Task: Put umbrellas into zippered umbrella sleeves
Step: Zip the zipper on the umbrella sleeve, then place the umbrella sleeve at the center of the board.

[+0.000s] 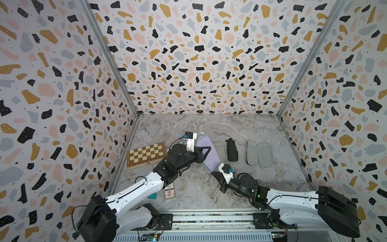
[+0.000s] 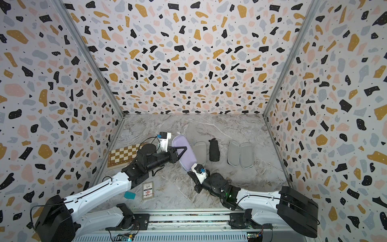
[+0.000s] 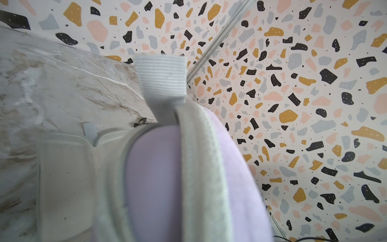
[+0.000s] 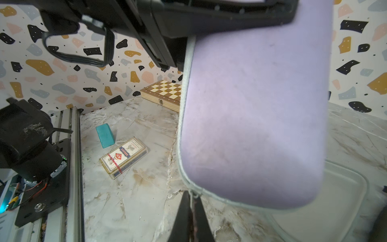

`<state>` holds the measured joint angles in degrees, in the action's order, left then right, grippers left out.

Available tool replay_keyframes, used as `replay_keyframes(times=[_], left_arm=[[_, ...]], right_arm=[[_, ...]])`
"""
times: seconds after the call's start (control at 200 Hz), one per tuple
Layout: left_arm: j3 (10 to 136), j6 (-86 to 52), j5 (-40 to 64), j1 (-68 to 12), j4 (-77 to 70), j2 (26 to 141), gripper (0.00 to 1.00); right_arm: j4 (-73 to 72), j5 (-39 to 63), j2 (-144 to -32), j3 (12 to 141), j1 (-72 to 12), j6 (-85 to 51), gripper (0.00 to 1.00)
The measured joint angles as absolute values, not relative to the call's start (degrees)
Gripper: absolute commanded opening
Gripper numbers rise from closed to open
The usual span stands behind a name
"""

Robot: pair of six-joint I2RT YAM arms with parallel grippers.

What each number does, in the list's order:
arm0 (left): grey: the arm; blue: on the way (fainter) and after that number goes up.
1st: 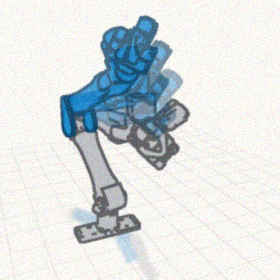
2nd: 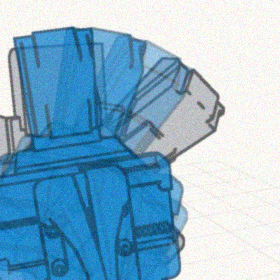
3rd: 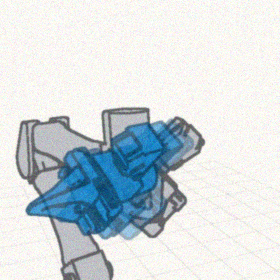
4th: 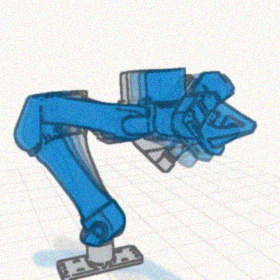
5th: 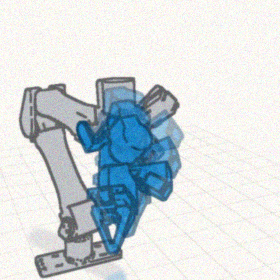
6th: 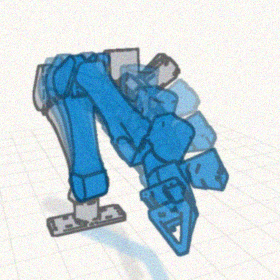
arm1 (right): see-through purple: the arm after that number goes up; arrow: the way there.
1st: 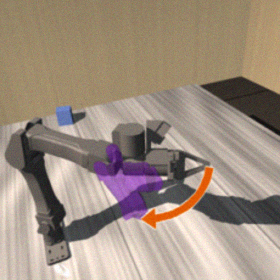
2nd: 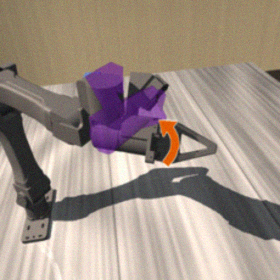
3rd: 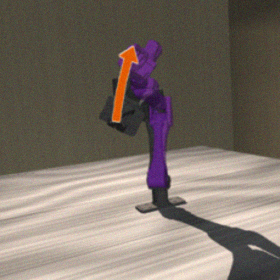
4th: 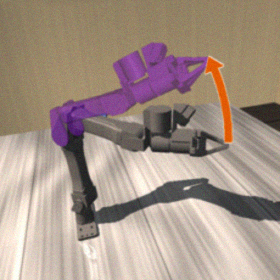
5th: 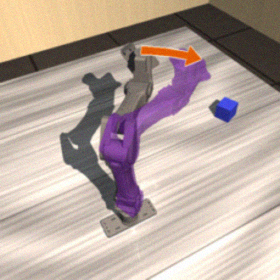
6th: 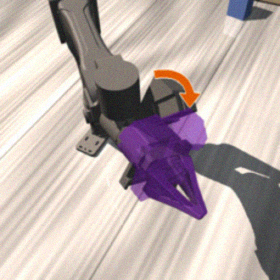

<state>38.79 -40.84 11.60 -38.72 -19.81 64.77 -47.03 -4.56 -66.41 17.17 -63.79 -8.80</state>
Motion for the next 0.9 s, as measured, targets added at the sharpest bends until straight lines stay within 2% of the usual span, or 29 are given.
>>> replay_keyframes(times=[0.28,0.451,0.651,0.901], left_arm=[[31.7,-42.6,7.8,-37.8,-25.0,63.1,0.00],[23.7,-44.8,6.3,-37.6,-26.6,58.9,0.17],[17.1,-46.4,8.0,-37.7,-27.0,59.2,0.25],[12.3,-47.3,9.1,-37.7,-26.8,57.8,0.46]], right_arm=[[-44.7,-3.4,-73.8,21.8,-64.2,-10.5,0.00],[-43.6,0.0,-77.9,22.3,-65.3,-12.8,0.00],[-42.9,3.2,-84.2,22.3,-67.5,-16.8,0.00],[-42.0,5.0,-87.5,22.4,-68.7,-21.6,0.00]])
